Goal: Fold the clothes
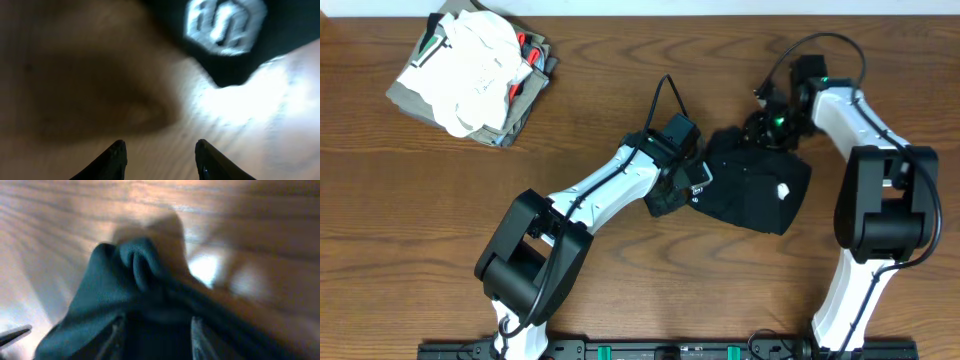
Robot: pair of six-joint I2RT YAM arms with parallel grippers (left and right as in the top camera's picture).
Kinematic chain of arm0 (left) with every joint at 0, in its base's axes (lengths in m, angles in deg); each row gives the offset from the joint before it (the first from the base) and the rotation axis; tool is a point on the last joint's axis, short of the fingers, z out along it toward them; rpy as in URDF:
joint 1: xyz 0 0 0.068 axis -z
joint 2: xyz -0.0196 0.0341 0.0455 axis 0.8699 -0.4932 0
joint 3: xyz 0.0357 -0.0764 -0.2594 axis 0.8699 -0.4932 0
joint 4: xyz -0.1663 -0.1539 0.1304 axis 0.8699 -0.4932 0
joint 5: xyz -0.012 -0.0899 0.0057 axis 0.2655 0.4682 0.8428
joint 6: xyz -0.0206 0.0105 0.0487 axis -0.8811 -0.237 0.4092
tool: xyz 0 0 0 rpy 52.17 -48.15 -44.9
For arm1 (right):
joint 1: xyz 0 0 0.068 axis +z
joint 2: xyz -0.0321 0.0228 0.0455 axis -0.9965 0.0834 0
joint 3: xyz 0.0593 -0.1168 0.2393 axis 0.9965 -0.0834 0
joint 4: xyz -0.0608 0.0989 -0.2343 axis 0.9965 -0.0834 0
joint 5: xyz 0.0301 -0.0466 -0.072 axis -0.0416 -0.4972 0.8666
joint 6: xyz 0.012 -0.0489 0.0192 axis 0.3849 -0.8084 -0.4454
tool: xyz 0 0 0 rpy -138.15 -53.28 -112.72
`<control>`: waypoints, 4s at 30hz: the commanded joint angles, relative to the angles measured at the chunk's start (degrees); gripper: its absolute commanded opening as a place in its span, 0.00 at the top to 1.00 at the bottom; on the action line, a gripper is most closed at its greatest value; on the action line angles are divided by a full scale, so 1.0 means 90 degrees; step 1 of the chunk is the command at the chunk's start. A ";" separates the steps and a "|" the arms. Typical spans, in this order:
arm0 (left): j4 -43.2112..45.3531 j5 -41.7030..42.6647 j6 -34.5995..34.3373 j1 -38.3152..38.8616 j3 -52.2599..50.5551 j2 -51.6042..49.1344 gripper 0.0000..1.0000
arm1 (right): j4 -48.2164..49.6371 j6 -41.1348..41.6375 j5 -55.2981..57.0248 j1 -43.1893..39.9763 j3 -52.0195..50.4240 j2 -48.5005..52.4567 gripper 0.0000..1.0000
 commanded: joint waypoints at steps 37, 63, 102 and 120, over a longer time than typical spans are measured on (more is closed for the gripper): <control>0.0410 0.1562 -0.3332 -0.3021 0.0396 0.0646 0.13 | -0.1377 0.0299 0.1032 0.0673 -0.0731 -0.1069 0.99; 0.0328 0.0770 -0.3230 -0.3708 0.0393 0.1093 0.13 | 0.3378 0.0668 0.0658 0.1841 -0.2416 -0.0670 0.93; 0.2028 0.0304 -0.5484 -0.1307 0.0393 0.1239 0.12 | -0.0947 0.1265 0.1377 -0.0612 0.2671 -0.0680 0.27; 0.1841 0.0265 -0.4743 -0.0607 0.0393 0.0015 0.12 | -0.1270 0.1212 0.1545 -0.0862 0.2671 -0.0680 0.25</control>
